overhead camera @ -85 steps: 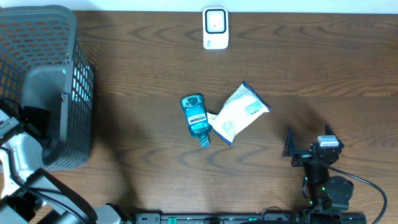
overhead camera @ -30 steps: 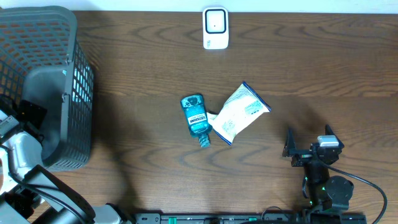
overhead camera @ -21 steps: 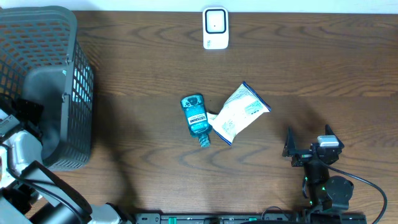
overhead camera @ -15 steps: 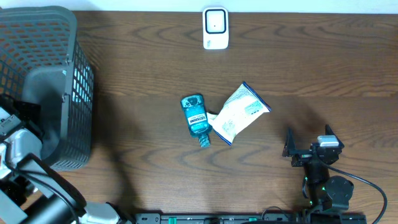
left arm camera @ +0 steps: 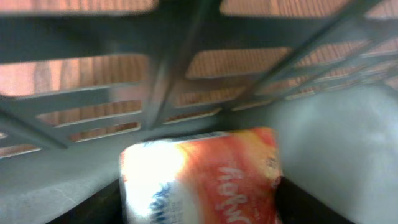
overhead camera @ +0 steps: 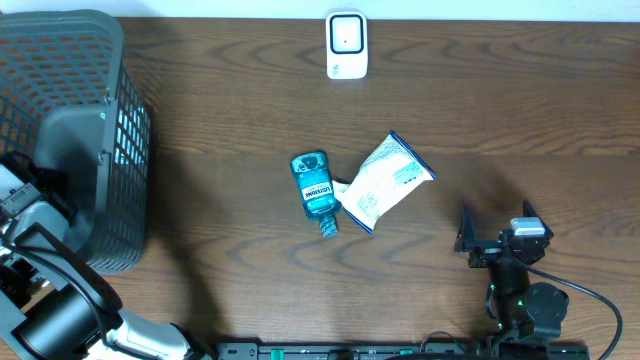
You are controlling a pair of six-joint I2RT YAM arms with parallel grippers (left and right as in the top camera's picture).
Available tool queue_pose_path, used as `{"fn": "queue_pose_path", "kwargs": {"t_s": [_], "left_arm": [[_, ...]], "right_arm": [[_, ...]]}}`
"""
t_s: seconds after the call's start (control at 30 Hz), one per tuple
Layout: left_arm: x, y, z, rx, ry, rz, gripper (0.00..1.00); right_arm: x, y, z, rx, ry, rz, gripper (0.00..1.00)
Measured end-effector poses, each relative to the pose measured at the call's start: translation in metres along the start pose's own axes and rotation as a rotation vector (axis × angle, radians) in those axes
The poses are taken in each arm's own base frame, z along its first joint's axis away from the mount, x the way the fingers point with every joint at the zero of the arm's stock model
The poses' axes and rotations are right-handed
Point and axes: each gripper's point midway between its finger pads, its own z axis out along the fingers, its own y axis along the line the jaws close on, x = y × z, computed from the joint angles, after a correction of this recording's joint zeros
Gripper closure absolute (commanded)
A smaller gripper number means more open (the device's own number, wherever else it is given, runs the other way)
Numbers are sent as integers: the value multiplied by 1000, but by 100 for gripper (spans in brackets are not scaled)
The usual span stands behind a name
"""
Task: Scan the item barcode
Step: 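Reach into the basket and grasp the orange Kleenex tissue pack, then carry the tissue pack out and place it left of the bottle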
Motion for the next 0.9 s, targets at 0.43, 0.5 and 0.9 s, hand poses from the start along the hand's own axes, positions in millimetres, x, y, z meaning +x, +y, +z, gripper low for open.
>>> {"fn": "queue_pose_path", "kwargs": {"t_s": [0.43, 0.5, 0.9], "left_arm": [[16, -18, -13, 110, 114, 52, 92], [4, -27, -29, 144, 79, 70, 92], [-101, -94, -222, 482, -380, 93, 93]], "right_arm": [[0, 0, 0, 0, 0, 0, 1], [0, 0, 0, 0, 0, 0, 1], [0, 0, 0, 0, 0, 0, 1]]}}
